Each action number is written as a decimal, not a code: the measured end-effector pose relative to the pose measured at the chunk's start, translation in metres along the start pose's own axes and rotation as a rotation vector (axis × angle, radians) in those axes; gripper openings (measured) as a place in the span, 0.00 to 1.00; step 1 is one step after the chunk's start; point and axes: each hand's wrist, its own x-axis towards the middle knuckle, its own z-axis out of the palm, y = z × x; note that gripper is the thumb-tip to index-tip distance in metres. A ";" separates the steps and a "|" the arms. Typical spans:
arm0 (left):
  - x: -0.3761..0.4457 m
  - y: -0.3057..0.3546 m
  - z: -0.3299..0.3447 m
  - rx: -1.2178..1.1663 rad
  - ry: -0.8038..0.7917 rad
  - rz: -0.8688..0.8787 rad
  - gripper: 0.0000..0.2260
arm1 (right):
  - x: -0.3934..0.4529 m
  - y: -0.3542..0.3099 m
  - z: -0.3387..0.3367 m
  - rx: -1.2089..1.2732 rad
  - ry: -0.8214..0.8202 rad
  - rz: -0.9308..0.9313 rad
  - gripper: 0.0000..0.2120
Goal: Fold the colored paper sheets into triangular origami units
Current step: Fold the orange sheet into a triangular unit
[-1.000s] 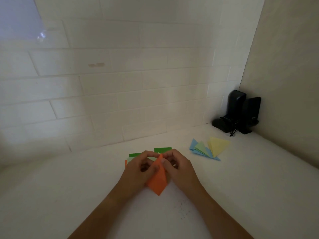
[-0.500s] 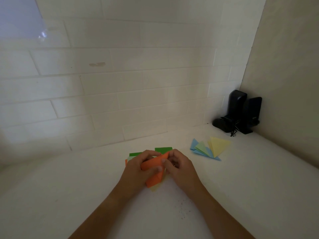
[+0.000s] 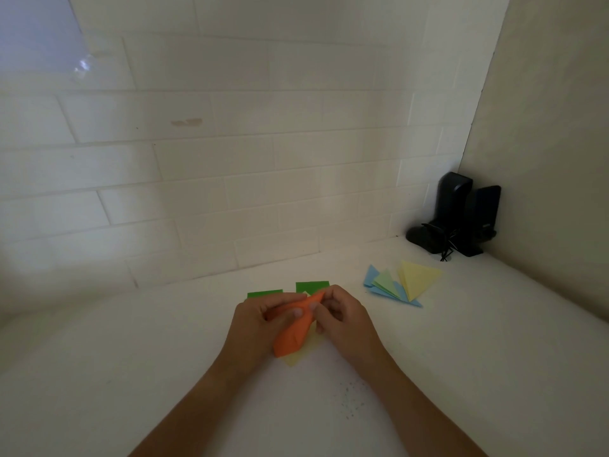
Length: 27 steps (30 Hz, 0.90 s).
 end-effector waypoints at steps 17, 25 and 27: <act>-0.002 0.005 0.000 0.022 0.017 0.040 0.13 | 0.000 0.004 0.001 -0.035 0.008 -0.014 0.06; -0.003 0.005 0.001 0.008 -0.017 0.048 0.14 | 0.001 0.004 0.000 0.029 0.020 0.006 0.02; -0.003 0.006 0.001 0.015 -0.027 0.046 0.13 | 0.001 0.004 0.000 0.032 0.015 0.004 0.02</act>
